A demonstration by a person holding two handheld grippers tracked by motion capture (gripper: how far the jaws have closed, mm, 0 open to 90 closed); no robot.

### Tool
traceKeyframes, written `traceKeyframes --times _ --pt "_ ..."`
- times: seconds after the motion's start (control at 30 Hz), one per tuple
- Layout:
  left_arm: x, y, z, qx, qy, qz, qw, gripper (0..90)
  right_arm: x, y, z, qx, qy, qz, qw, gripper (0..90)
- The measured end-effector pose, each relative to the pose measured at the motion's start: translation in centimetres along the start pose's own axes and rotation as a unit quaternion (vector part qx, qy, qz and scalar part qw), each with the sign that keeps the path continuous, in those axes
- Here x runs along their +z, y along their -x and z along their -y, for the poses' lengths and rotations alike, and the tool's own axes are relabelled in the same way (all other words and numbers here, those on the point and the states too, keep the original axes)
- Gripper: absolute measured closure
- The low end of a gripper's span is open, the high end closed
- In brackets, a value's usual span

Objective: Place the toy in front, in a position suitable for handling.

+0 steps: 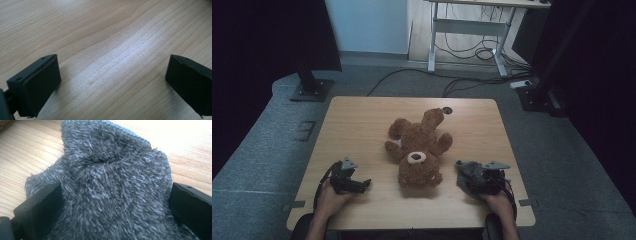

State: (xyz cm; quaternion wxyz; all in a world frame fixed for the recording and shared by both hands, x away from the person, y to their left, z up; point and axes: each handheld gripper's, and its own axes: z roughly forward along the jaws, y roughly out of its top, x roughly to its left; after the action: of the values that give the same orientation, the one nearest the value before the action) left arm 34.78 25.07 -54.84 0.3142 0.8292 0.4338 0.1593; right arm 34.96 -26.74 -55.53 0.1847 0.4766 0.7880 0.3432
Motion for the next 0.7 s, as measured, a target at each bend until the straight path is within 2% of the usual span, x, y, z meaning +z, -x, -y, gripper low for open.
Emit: traceKeyframes --times 0.37,0.7 --pt "-0.04 0.07 0.03 0.000 -0.001 0.000 1.0000 0.0 0.01 -0.01 -0.03 -0.001 -0.001 0.000 1.0000 0.0" --pt "-0.35 0.34 -0.09 0.001 -0.015 0.004 0.9999 0.0 -0.12 -0.06 -0.38 -0.006 -0.012 0.003 0.9999 0.6"
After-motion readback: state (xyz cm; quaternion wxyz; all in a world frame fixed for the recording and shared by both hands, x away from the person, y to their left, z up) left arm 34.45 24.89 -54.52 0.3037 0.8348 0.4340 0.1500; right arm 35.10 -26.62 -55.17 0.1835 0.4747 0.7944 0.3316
